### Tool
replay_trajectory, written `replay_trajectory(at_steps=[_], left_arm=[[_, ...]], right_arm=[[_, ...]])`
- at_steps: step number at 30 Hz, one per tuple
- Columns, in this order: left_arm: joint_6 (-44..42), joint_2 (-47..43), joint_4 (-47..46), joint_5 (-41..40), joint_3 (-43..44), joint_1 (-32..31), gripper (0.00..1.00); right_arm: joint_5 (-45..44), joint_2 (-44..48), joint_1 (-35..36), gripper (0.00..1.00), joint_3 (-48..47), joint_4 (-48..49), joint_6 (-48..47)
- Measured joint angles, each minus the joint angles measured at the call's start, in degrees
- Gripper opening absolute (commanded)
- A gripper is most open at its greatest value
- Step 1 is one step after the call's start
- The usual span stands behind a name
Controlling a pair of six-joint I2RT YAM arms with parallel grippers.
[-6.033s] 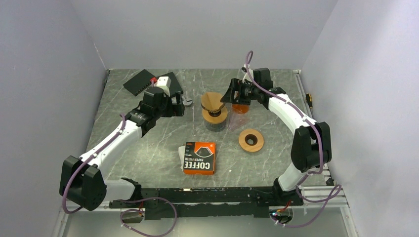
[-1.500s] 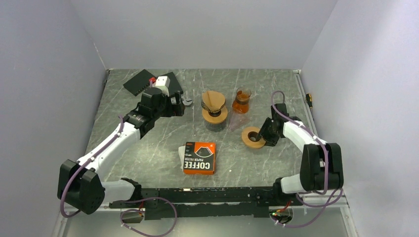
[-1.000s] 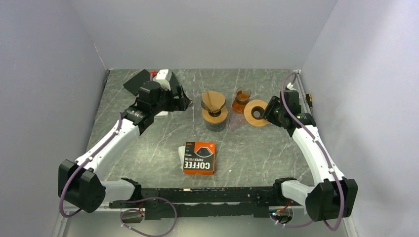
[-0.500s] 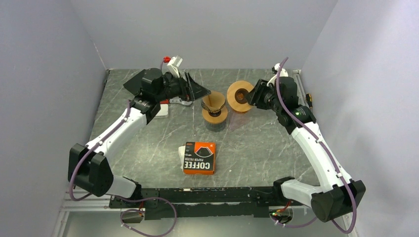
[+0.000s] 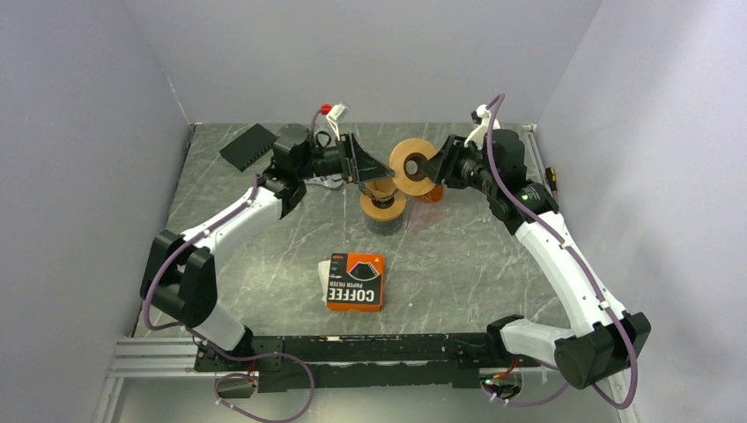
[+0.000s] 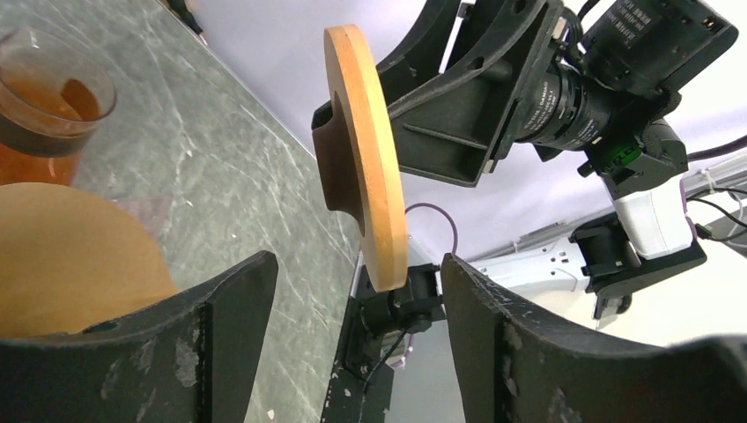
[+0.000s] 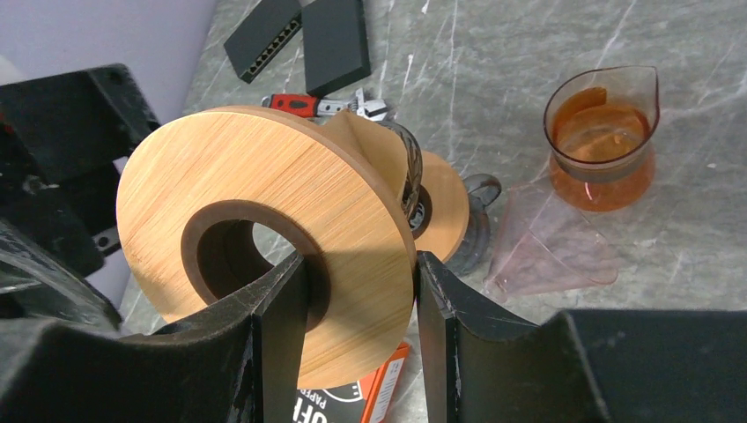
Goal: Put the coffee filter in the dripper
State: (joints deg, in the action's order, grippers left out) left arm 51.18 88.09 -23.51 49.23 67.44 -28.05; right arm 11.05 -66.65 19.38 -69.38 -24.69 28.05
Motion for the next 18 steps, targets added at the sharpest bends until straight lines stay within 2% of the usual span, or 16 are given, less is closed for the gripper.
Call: replay_trajectory(at_steps=[10,13,16,18], left_arm=[[2.60,3.63,-1.90,0.81,1.90,-2.38,0.45],[2.67,3.63,-1.88,0.44,2.45,-2.40,0.32],[2.49,3.63,-1.18,-0.02,2.58,-2.40,0.14],[1.95,3.69,0.33,-1.20,2.73,-2.34,0.04]], right_arm=[[0.57,-1.95,0.68,0.00,-0.44,0.35,-0.02],[0.44,-2.03,0.72,0.00,-0.44,0.35,-0.02],[0.42,-2.03,0.72,0.10,-0.44,0.37,0.00],[-0.02,-2.03,0.72,0.26,-0.48,0.35,-0.15]])
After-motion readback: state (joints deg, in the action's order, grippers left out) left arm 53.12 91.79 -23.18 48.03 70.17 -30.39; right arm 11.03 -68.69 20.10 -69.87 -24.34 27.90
